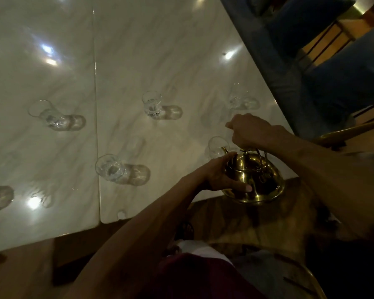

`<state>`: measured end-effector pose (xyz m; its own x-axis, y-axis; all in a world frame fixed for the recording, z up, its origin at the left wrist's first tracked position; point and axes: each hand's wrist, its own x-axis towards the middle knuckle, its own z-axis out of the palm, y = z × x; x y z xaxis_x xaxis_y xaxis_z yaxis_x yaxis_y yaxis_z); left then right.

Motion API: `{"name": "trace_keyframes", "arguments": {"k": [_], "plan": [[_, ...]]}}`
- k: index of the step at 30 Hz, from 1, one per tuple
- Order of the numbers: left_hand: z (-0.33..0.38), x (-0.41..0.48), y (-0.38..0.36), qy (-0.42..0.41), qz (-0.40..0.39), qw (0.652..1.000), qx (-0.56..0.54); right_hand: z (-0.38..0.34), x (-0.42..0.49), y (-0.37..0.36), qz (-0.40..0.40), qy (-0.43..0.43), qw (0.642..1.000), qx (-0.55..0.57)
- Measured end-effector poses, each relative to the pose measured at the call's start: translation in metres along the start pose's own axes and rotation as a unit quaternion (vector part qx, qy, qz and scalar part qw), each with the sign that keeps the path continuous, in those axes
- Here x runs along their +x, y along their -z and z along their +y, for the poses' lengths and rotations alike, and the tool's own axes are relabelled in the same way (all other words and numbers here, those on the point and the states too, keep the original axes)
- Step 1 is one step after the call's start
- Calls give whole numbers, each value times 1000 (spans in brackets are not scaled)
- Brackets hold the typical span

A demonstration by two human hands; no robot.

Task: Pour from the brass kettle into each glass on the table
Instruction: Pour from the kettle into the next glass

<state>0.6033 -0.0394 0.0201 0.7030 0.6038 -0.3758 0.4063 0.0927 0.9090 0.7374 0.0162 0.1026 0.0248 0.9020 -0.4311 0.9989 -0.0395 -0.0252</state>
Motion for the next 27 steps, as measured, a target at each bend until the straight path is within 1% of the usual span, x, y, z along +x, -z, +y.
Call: {"name": "trace_keyframes", "arguments": {"k": [9, 16, 27], "plan": [[-8, 5, 0, 15, 6, 1000, 5, -2, 4, -1, 3, 9, 1000, -4], [-7, 3, 0, 10, 5, 1000, 2, -2, 5, -1, -1, 11, 1000, -13], [-12, 7, -5, 11, -3, 1000, 16, 0, 0, -2, -3, -2, 1000, -11]]}}
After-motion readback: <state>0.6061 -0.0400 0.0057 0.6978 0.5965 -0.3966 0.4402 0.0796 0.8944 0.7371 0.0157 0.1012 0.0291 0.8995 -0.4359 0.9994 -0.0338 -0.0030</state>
